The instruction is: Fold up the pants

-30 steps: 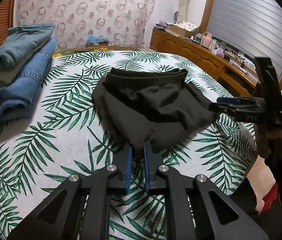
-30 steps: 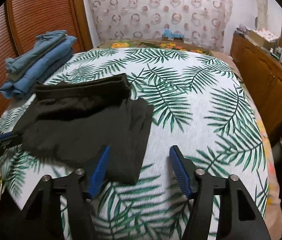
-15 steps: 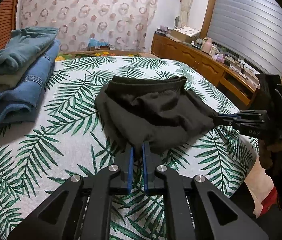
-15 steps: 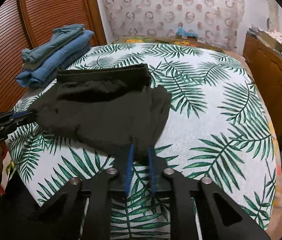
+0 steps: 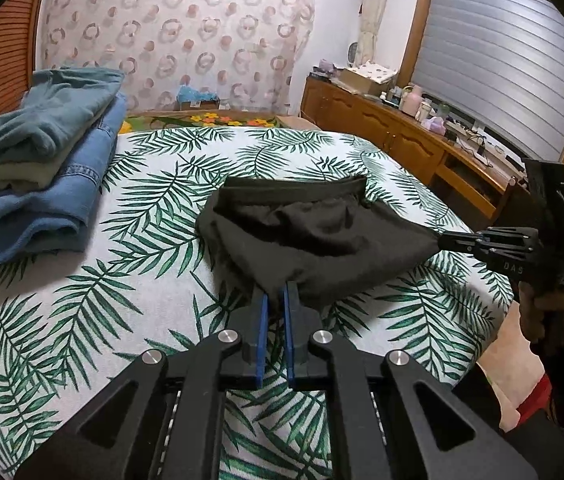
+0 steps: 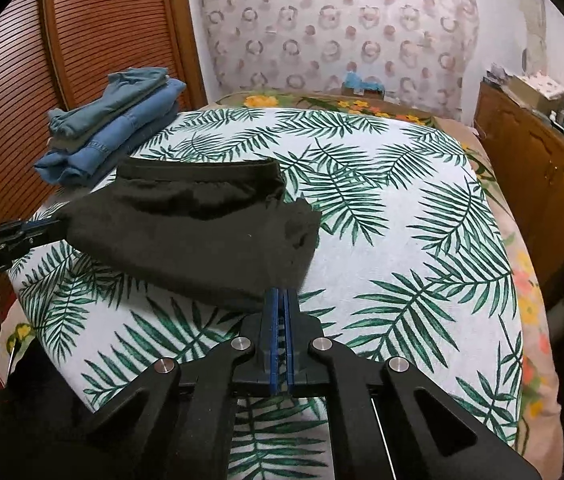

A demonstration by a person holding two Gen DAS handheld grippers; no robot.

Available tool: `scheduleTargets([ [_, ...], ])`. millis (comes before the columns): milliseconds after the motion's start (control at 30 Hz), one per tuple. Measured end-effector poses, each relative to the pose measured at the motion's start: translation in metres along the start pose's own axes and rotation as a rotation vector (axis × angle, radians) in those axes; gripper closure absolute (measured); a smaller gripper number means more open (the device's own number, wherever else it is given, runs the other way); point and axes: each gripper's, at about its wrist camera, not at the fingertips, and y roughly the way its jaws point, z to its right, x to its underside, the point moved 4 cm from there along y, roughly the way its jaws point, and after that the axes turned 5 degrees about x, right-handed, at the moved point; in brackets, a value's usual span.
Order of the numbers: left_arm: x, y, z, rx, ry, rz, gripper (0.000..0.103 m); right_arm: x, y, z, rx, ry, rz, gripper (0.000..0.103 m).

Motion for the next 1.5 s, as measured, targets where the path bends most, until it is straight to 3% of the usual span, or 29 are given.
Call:
scheduleTargets([
  [300, 0.004, -0.012, 0.007, -0.005, 0.020, -0.015, 0.094, 0.008, -0.024, -0.009, -0.017, -0.013, 0.017, 0.101],
  [400, 0.004, -0.008, 0.008, -0.019, 0.030, -0.020, 0.082, 0.007, -0.027, -0.008, -0.010, -0.013, 0.026, 0.100],
  [467, 0.004, -0.006, 0.007, -0.022, 0.028, -0.017, 0.055, 0.005, -0.027, -0.008, -0.010, -0.012, 0.033, 0.099],
  [567, 0.002, 0.000, 0.001, -0.033, 0.022, -0.018, 0.037, 0.001, -0.023, -0.011, -0.009, -0.023, 0.034, 0.098],
  [600, 0.000, 0.004, -0.001, -0.036, 0.022, -0.022, 0.035, 0.000, -0.020, -0.013, -0.007, -0.028, 0.035, 0.095],
  [767, -0.013, 0.015, -0.009, -0.064, 0.035, -0.009, 0.036, -0.012, 0.004, -0.015, -0.025, -0.031, 0.030, 0.076],
  [800, -0.016, 0.018, -0.011, -0.047, 0.039, -0.009, 0.039, -0.015, 0.009, -0.015, -0.030, -0.033, 0.030, 0.075],
  [833, -0.019, 0.022, -0.013, -0.035, 0.037, -0.017, 0.053, -0.019, 0.015, -0.016, -0.039, -0.034, 0.030, 0.074],
  [867, -0.021, 0.025, -0.015, -0.036, 0.032, -0.024, 0.060, -0.023, 0.020, -0.018, -0.046, -0.034, 0.029, 0.073],
  [1000, -0.029, 0.039, -0.025, -0.036, 0.022, -0.042, 0.063, -0.040, 0.038, -0.024, -0.078, -0.043, 0.032, 0.072],
  [1300, -0.031, 0.060, -0.035, -0.028, 0.018, -0.091, 0.066, -0.062, 0.085, -0.023, -0.050, -0.052, -0.014, 0.072],
  [1467, -0.038, 0.068, -0.033, -0.021, 0.030, -0.100, 0.087, -0.059, 0.094, -0.016, -0.103, 0.002, -0.032, 0.072],
  [1500, -0.041, 0.067, -0.031, -0.020, 0.034, -0.085, 0.088, -0.058, 0.096, -0.016, -0.122, 0.009, -0.033, 0.075],
])
